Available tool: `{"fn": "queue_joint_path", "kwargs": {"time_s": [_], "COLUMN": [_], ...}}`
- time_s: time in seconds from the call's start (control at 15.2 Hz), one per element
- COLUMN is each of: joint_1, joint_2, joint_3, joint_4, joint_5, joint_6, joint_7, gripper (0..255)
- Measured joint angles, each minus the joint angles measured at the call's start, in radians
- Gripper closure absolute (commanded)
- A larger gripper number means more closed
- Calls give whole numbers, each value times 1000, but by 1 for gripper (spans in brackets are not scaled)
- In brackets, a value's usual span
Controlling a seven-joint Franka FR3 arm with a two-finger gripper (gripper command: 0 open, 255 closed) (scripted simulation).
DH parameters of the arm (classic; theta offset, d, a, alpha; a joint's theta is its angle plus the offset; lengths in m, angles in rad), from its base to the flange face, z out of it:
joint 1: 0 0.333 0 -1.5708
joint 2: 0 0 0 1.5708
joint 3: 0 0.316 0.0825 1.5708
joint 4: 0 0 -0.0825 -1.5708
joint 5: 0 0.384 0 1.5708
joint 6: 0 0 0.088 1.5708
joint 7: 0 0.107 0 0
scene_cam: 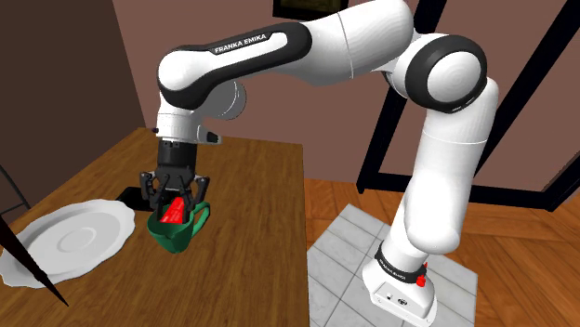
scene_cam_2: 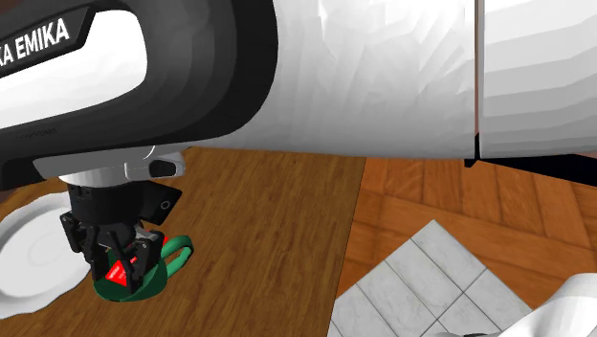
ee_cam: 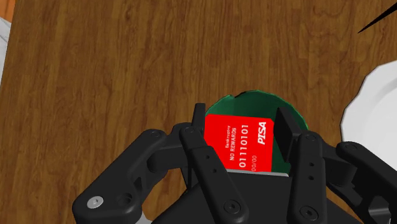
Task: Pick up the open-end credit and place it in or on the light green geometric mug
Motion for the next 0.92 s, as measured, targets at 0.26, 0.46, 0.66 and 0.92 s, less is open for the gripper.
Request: {"fn": "queue_joint_path", "kwargs": {"time_s": [0.26,0.46,0.66,0.92], "joint_1": [3,3,3,4], "joint_2": [7,5,5,11], "joint_3": [3,3,4,3], "joint_4": [-17,-20,-20,-25], "joint_5": [6,8,7,4], "joint_6": [28,33,32,35], "joint_7": [-15,-18,-17,-14], "gripper": [255,255,0,0]}}
